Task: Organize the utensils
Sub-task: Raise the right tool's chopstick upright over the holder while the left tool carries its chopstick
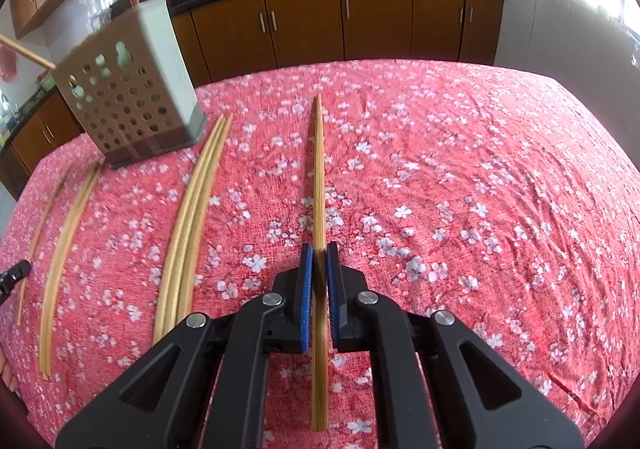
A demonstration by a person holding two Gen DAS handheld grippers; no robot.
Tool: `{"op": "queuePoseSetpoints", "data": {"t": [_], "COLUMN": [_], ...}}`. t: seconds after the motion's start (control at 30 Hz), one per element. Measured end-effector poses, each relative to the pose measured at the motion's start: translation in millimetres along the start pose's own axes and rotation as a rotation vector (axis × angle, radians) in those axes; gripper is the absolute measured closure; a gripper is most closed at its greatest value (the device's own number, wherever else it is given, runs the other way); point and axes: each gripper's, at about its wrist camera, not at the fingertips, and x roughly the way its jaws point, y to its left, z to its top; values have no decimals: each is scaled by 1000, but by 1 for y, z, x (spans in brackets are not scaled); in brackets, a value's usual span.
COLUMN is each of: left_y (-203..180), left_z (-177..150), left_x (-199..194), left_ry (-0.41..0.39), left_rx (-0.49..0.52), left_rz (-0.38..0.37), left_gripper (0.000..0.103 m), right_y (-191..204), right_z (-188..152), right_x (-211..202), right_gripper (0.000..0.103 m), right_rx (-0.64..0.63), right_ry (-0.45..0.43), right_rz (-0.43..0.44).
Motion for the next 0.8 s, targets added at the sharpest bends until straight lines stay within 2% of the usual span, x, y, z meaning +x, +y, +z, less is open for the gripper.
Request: {"op": "queuePoseSetpoints", "data": {"t": [0.13,0.33,0.4,0.5,0.67,0.8], "left_y": [3,2,-1,-5,-11,-19], "left_z": [5,32,43,56,68,79], "left_x": [-27,-85,-104,-120,-127,-141], "left_ry": [-82,-262,-325,-379,-402,-410], "left_rx": [-11,-32,-37,-38,-30,-18], "left_rz": [-24,-78,-94,-104,-97,-146], "left_gripper": [95,95,95,95,95,96], "right_y": [-3,-4,-4,-3,-1,4], "right_z": [8,28,34,40,42,54], "right_x": [-31,-81,-92,-103,-107,-123], "right_gripper": [95,95,95,95,95,95], "right_rx": [15,24,21,16,14,19], "right_ry": [-99,-254,-294,-326,-345,-378], "right_rz": [20,51,60,72,74,121]}}
